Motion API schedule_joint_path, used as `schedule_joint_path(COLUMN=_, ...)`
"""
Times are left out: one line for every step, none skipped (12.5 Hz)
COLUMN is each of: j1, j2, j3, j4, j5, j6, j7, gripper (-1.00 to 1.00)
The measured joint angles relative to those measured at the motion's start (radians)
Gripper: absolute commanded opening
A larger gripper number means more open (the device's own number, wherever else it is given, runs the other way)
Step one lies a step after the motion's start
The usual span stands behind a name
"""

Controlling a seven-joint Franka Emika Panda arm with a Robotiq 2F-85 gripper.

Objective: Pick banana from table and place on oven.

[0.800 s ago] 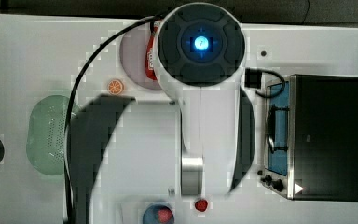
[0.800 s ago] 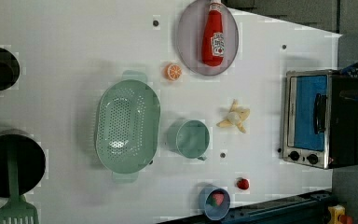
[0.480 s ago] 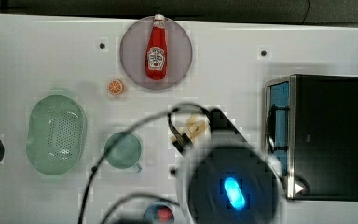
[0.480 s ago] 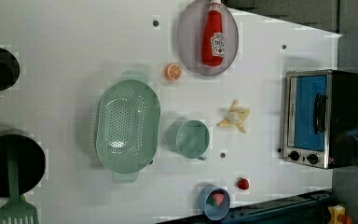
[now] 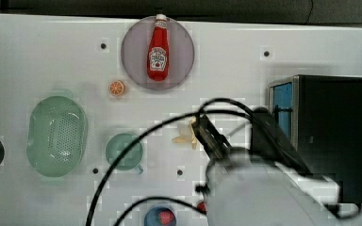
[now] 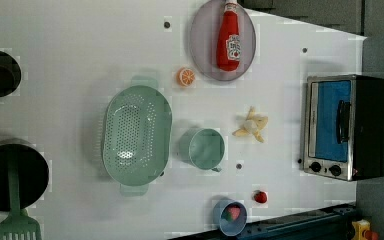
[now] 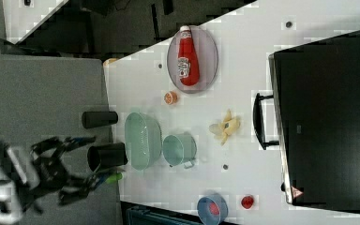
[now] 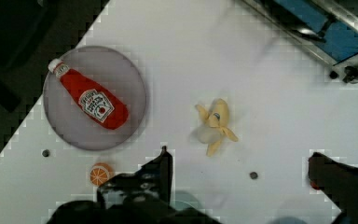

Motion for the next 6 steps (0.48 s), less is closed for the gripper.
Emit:
schedule_joint_path(j1=0.003, j2=0.040, j3=0.000, j4=-0.025, j5=0.001, j6=0.037, j7=0.002, gripper=1.00)
schedule_joint_path(j1=0.007, j2=0.081, j3=0.000, j4=-0.070, j5=0.006, j6=0.083, j7=0.003, gripper=1.00)
schedule_joint_path(j1=0.009, j2=0.126, j3=0.005, j4=-0.119, j5=0.006, j6=0.148, j7=0.003, gripper=1.00)
schedule_joint_path(j1=0.008, j2=0.172, j3=0.014, j4=-0.170, j5=0.002, j6=0.214, j7=0.001, gripper=1.00)
schedule_joint_path(j1=0.010, j2=0.216, j3=0.025, j4=-0.225, j5=-0.010, j6=0.273, j7=0.004, gripper=1.00)
schedule_joint_path(j1=0.018, j2=0.269, j3=0.030, j4=-0.268, j5=-0.020, j6=0.339, j7=0.007, gripper=1.00)
